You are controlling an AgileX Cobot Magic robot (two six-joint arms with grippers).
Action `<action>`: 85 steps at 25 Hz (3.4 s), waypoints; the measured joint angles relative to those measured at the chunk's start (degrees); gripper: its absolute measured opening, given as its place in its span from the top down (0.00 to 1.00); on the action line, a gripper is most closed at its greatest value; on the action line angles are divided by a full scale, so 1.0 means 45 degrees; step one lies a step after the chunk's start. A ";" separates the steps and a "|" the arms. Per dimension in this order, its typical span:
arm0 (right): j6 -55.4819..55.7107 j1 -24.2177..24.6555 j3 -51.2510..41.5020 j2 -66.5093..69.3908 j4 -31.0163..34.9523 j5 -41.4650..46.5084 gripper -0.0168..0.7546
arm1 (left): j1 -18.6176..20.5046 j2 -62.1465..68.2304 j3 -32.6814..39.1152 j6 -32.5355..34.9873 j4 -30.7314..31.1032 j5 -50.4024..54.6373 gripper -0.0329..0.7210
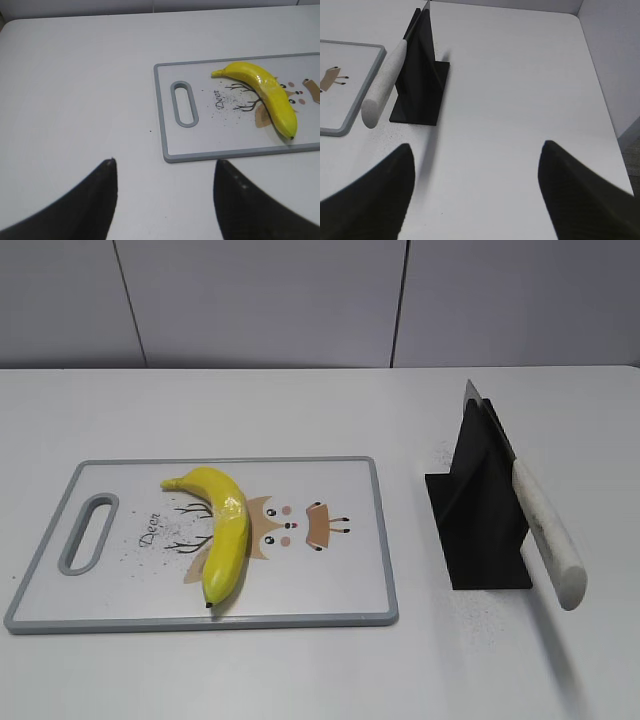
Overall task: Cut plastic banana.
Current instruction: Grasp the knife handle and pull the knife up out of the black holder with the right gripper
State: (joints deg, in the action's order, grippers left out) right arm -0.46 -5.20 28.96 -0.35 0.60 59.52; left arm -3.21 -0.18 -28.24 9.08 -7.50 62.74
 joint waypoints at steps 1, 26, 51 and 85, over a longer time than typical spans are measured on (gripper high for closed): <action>0.0000 0.0000 0.0000 0.0000 0.0000 0.0000 0.22 | 0.0000 0.0000 0.0000 0.0000 0.0000 0.0000 0.18; 0.0000 0.0000 0.0000 0.0000 0.0000 0.0000 0.22 | 0.0000 0.0000 0.0000 0.0000 0.0000 0.0000 0.18; -0.0003 0.0000 0.3233 0.8671 0.2064 0.0210 0.22 | 0.0000 0.0000 0.0000 0.0000 0.0000 0.0000 0.18; 0.3195 -0.3936 0.6550 1.9907 0.0759 -0.0654 0.32 | 0.0000 0.0000 0.0000 0.0000 0.0000 0.0000 0.18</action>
State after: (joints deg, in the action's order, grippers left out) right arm 13.92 -22.91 58.44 89.23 4.01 56.58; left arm -3.21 -0.18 -28.24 9.08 -7.50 62.74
